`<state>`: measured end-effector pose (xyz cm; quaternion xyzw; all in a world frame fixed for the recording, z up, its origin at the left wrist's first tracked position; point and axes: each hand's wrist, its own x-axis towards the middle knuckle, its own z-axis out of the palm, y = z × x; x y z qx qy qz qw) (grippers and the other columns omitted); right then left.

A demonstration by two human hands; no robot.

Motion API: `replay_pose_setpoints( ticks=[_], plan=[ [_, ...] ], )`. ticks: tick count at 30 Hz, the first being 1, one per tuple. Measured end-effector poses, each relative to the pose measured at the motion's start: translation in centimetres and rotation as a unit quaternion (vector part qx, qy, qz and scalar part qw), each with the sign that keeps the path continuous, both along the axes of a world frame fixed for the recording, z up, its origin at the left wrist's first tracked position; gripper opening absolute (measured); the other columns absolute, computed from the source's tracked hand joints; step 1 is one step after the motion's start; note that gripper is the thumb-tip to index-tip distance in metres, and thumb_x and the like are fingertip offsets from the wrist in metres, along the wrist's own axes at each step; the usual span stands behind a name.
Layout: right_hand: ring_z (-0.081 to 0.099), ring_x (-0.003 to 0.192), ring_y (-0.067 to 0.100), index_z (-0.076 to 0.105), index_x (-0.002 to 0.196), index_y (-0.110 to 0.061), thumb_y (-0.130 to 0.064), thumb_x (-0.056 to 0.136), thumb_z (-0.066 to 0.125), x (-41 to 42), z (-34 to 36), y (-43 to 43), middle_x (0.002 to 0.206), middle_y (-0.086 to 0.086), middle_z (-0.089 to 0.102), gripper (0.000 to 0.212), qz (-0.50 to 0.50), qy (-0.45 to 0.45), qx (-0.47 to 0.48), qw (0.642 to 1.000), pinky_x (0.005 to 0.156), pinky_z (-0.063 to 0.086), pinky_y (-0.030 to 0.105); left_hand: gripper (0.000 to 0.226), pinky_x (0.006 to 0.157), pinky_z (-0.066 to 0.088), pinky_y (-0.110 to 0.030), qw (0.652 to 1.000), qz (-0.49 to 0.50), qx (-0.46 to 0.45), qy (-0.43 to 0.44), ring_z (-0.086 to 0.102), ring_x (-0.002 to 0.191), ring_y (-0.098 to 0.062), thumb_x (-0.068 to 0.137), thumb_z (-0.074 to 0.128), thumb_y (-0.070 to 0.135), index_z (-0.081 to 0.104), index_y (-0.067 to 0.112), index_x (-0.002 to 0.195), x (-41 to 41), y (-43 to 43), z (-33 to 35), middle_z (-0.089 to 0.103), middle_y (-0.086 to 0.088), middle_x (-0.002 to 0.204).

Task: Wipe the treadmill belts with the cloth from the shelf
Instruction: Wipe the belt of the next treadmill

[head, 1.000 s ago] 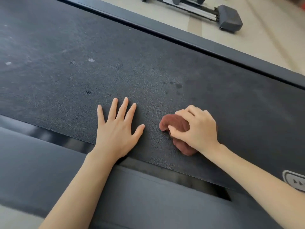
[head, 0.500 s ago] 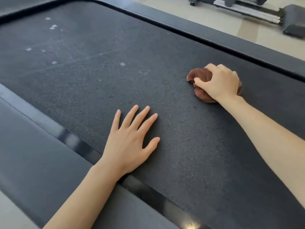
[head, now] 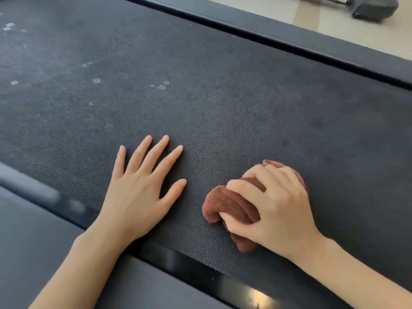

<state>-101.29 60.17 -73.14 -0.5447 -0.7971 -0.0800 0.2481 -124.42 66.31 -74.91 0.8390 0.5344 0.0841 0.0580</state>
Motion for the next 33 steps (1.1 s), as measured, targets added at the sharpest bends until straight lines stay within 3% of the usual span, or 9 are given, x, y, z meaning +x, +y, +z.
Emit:
replay_pose_setpoints(
  ticks=[8,16,19,23,28,33],
  plan=[
    [0.06,0.072,0.025,0.068,0.088,-0.025,-0.057,0.073,0.056,-2.6,-0.1,9.9,0.079,0.0,0.059,0.037,-0.052,-0.002,-0.012,0.999,0.065,0.042,0.036,0.067,0.111,0.017,-0.061,0.998,0.046,-0.02,0.034,0.017,0.143,-0.013,0.088,0.011,0.069,0.024,0.04,0.147,-6.2,0.7,0.4,0.022,0.012,0.155],
    [0.055,0.108,0.032,0.058,0.116,-0.025,-0.056,0.085,0.052,-6.8,0.7,21.8,0.116,0.009,0.058,0.045,-0.218,-0.01,-0.061,0.974,0.091,0.035,0.04,0.072,0.117,0.004,-0.049,0.99,0.139,-0.033,0.009,0.002,0.146,-0.011,0.08,0.002,0.07,0.01,0.046,0.147,-7.4,-0.3,0.8,0.007,0.015,0.157],
    [0.055,0.105,0.033,0.059,0.113,-0.023,-0.055,0.085,0.053,-7.3,0.2,19.2,0.111,0.01,0.058,0.043,-0.196,-0.034,-0.034,0.979,0.087,0.034,0.04,0.073,0.117,0.004,-0.048,0.989,0.147,-0.028,0.002,0.003,0.146,-0.013,0.08,0.002,0.068,0.013,0.043,0.148,-7.3,-0.7,0.6,0.009,0.013,0.158],
    [0.058,0.081,0.031,0.066,0.096,-0.023,-0.055,0.077,0.057,-7.8,-0.1,11.1,0.089,0.007,0.059,0.038,-0.114,-0.027,0.02,0.993,0.073,0.037,0.037,0.073,0.116,0.008,-0.049,0.99,0.143,-0.015,0.001,0.01,0.146,-0.017,0.081,0.004,0.065,0.019,0.039,0.148,-7.4,-0.9,0.3,0.017,0.009,0.157],
    [0.057,0.078,0.027,0.071,0.092,-0.023,-0.049,0.074,0.064,-8.3,0.2,0.1,0.085,0.003,0.059,0.033,-0.037,-0.013,-0.003,0.999,0.078,0.038,0.039,0.072,0.114,0.014,-0.053,0.991,0.136,-0.005,-0.002,0.019,0.144,-0.022,0.084,0.011,0.063,0.031,0.033,0.147,-7.6,-0.9,0.2,0.027,0.003,0.155],
    [0.06,0.074,0.025,0.07,0.085,-0.025,-0.052,0.072,0.064,-8.2,0.3,0.6,0.08,-0.001,0.059,0.031,-0.003,-0.002,-0.022,1.0,0.07,0.043,0.037,0.069,0.113,0.017,-0.055,0.991,0.134,0.001,0.001,0.024,0.142,-0.024,0.085,0.017,0.061,0.037,0.031,0.144,-7.6,-0.8,0.0,0.032,0.001,0.153]
  ],
)
